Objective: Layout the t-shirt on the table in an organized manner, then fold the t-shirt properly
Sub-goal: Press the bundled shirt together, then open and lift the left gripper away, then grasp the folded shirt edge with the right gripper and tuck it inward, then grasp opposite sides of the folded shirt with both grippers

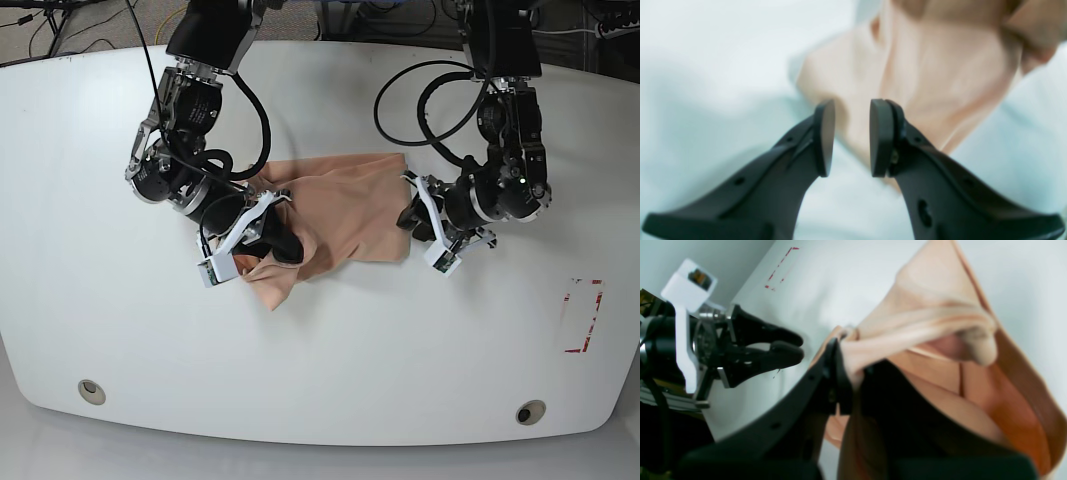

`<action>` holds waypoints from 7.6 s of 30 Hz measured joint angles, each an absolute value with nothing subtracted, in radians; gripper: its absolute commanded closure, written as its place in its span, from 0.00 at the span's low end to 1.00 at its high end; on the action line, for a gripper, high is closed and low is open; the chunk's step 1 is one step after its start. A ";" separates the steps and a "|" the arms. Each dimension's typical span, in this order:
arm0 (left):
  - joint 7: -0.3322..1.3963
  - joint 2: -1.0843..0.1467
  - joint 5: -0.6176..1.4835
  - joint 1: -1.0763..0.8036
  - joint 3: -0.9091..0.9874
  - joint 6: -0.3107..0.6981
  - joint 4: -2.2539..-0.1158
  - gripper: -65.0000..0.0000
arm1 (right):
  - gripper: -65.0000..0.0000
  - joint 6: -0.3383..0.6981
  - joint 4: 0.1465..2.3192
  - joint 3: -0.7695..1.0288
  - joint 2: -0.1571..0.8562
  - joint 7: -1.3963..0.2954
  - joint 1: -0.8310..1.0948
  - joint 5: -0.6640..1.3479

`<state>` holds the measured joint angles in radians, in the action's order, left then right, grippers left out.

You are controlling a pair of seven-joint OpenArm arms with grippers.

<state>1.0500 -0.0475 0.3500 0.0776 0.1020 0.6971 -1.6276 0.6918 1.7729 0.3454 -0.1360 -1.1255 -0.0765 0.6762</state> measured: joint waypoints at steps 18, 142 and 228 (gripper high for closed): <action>0.915 -0.106 0.488 0.120 0.030 0.693 -1.307 0.75 | 0.98 0.689 1.731 0.238 -0.125 -1.076 -0.095 0.669; 0.930 -0.519 0.944 0.031 0.369 0.693 -1.310 0.75 | 0.38 0.628 1.530 -0.285 -0.077 -0.848 -0.097 0.309; 0.899 -0.212 0.371 0.054 -0.195 0.698 -1.477 0.76 | 0.79 0.694 1.052 -0.149 0.271 -0.297 -0.231 0.346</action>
